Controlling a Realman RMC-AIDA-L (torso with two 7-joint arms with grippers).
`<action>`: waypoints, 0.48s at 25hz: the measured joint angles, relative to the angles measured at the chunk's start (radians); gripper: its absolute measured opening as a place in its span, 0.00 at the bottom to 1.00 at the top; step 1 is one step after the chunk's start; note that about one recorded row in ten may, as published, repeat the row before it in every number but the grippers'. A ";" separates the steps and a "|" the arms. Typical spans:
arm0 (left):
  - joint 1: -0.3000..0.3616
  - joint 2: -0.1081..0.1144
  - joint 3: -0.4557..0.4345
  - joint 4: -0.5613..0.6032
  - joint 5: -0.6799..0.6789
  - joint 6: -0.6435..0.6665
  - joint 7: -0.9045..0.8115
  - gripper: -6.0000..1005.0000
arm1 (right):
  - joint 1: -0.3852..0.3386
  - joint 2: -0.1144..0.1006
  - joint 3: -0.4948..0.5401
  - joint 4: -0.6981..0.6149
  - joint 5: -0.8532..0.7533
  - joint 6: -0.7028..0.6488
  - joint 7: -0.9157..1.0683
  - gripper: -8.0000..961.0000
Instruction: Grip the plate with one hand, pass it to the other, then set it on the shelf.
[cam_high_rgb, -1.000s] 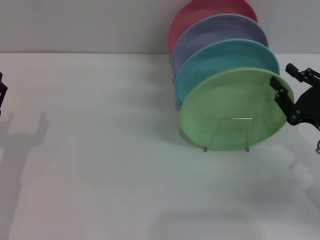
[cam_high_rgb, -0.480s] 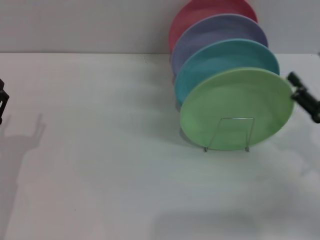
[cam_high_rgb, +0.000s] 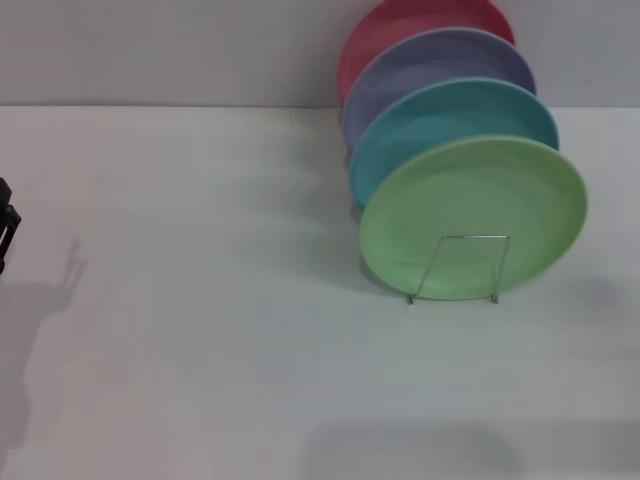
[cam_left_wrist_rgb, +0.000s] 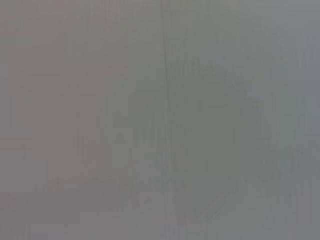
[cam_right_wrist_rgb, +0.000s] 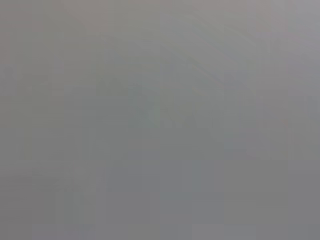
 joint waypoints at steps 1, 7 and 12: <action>0.000 -0.001 0.000 -0.004 0.000 -0.002 0.001 0.80 | 0.000 0.000 0.000 -0.010 0.016 -0.013 0.002 0.77; 0.030 -0.003 0.010 -0.015 0.003 0.014 -0.004 0.80 | -0.020 0.000 -0.005 -0.075 0.084 -0.059 0.016 0.77; 0.044 -0.004 0.029 -0.018 0.002 0.037 0.000 0.80 | -0.022 -0.001 -0.008 -0.120 0.156 -0.068 0.049 0.77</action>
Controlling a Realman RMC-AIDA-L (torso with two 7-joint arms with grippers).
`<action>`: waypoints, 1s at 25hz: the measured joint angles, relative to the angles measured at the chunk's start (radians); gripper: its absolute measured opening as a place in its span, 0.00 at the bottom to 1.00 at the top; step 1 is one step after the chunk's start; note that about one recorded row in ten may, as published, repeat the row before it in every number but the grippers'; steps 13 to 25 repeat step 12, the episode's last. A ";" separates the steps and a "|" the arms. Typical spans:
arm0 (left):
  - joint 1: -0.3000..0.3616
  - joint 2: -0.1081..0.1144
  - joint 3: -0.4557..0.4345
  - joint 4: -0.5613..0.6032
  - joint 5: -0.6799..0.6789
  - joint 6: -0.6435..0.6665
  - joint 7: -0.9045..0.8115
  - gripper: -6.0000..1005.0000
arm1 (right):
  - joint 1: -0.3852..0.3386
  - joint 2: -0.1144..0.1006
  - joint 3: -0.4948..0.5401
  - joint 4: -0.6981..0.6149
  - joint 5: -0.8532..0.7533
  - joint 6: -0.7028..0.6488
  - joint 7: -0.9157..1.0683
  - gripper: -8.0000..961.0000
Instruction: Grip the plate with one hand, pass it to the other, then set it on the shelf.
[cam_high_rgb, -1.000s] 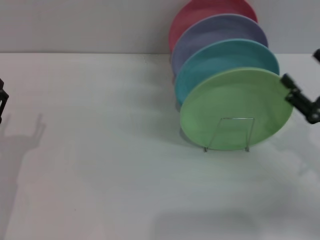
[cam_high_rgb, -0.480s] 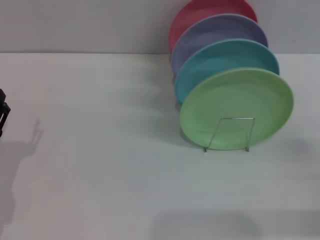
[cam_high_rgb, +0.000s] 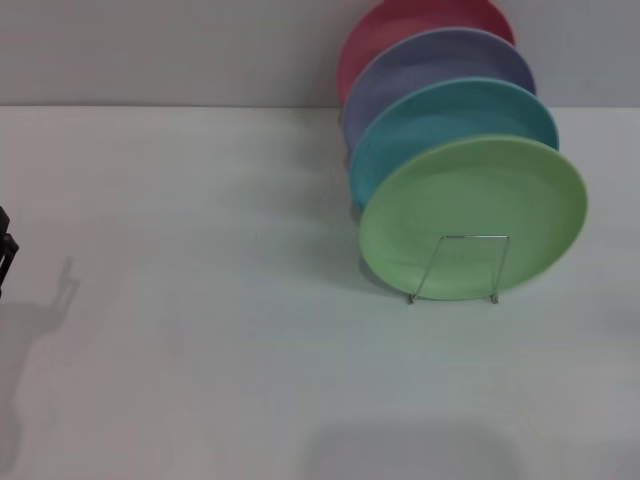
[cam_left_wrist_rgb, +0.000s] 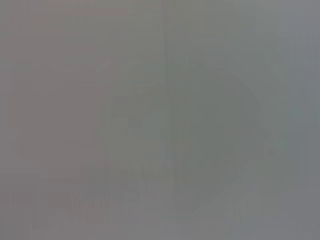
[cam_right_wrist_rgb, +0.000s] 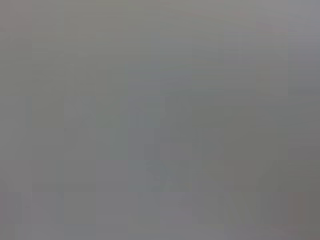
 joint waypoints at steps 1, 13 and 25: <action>0.000 0.000 0.000 0.000 0.000 0.000 0.000 0.80 | 0.003 0.000 0.000 -0.015 0.018 -0.006 0.004 0.77; 0.001 -0.001 -0.006 -0.015 -0.004 0.037 0.015 0.80 | 0.025 0.000 0.006 -0.044 0.032 -0.070 0.016 0.77; 0.001 -0.001 -0.006 -0.015 -0.004 0.037 0.015 0.80 | 0.025 0.000 0.006 -0.044 0.032 -0.070 0.016 0.77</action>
